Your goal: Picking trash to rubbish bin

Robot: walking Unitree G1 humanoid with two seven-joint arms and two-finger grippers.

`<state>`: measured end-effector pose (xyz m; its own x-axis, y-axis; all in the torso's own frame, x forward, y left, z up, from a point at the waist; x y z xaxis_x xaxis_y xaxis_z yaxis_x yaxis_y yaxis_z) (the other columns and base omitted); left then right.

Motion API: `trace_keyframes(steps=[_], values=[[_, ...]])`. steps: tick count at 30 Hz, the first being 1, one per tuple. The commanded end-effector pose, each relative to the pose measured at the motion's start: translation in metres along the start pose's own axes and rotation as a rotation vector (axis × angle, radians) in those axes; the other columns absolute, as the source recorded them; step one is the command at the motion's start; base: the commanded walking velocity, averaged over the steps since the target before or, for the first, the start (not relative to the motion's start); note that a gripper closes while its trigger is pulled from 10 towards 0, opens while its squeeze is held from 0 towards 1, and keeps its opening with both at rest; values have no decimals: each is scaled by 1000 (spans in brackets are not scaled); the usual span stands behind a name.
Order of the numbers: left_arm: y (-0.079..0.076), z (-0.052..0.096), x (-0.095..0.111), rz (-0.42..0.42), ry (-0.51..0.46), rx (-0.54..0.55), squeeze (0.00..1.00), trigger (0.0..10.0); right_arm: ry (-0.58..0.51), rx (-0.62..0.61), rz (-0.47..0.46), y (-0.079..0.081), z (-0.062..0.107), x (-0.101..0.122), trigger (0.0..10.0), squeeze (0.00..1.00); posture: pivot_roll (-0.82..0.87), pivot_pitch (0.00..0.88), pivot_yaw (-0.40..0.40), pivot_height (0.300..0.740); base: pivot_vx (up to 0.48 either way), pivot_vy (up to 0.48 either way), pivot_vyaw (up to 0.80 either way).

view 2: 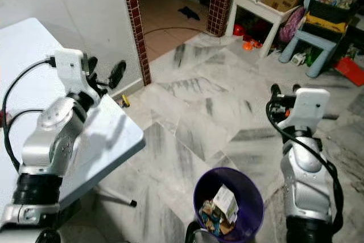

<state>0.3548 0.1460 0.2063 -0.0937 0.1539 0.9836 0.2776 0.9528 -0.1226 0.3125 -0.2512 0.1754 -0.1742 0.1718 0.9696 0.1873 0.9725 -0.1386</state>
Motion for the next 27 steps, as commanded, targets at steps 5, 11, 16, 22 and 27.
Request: trace_keyframes(steps=[5,11,16,22,27], values=[[-2,3,-3,-7,6,1,0,10000,8,-3,-3,9,2,1,10000,0,-42,20,-41,740,0,0,0],[-5,8,-16,-1,25,23,0,10000,9,25,-4,19,5,1,10000,0,-41,7,-48,740,0,0,0],[-5,8,-22,-9,36,37,0,10000,12,28,16,21,7,-1,10000,0,-41,6,-49,740,0,0,0],[1,10,-19,-31,19,61,0,10000,-2,38,30,26,8,2,10000,0,-36,3,-58,740,0,0,0],[6,13,-21,-37,39,42,0,10000,-4,66,27,30,6,2,10000,0,-26,6,-66,740,0,0,301]])
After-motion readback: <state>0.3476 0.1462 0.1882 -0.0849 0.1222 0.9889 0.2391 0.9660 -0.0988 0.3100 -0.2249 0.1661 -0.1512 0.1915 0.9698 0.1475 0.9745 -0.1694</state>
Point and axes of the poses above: a point about 5 cm out from each wrist's last joint towards the gripper, its own z axis pointing back from the gripper into the wrist, its own x axis along the axis of the wrist's last joint, y = z × x, the point moved 1 cm from there along -z, pointing out of the wrist towards the gripper, and after that the axes turned 4 degrees about z, right-handed, at the moved point
